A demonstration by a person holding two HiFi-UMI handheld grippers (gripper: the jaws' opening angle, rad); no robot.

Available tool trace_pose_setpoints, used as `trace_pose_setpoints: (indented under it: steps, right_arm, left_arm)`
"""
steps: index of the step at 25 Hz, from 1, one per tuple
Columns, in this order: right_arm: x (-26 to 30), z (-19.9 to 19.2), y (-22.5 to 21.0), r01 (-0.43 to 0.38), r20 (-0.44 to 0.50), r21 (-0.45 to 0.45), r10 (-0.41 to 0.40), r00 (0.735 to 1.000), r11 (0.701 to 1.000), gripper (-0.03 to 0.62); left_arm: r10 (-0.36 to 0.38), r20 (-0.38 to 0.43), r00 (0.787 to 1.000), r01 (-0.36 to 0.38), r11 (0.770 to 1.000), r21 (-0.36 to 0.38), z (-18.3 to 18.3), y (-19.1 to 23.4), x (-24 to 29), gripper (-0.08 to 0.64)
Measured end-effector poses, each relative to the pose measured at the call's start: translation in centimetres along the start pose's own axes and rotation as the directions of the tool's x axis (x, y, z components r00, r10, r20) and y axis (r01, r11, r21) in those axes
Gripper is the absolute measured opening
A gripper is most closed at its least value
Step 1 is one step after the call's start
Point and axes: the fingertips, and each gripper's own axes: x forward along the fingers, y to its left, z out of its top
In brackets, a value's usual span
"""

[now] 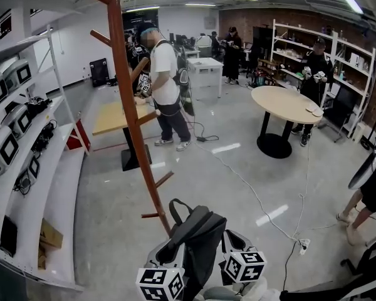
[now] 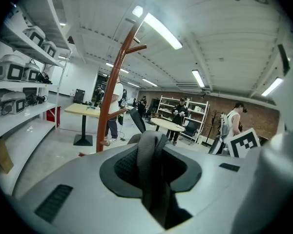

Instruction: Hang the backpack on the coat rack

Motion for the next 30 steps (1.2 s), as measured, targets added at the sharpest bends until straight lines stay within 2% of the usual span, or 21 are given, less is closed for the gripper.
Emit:
trace_pose_setpoints:
  steps: [7,14,23,30]
  right_arm:
    - [1.2,0.7,-0.9,-0.008,-0.033,-0.015,0.008,0.999,1.000,0.014]
    - [1.3,0.6,-1.7,-0.013,-0.051,0.000,0.013,0.999,1.000,0.014]
    - [0.9,1.1,-2.7,-0.012,-0.034,0.015,0.013,0.999,1.000,0.014]
    - [1.2,1.2,-3.5,-0.003,-0.026,0.023,0.003,1.000,1.000,0.014]
  left_arm:
    - [-0.018,0.047,0.999,0.019,1.000,-0.015,2.3,-0.1,1.0,0.083]
    - [-0.035,0.133,0.991,0.028,0.998,0.052,7.1,-0.5,1.8,0.083]
    - [-0.054,0.307,0.950,-0.006,0.981,0.193,15.6,-2.3,0.9,0.083]
    - [-0.055,0.376,0.925,-0.018,0.982,0.188,19.5,-2.3,-0.5,0.083]
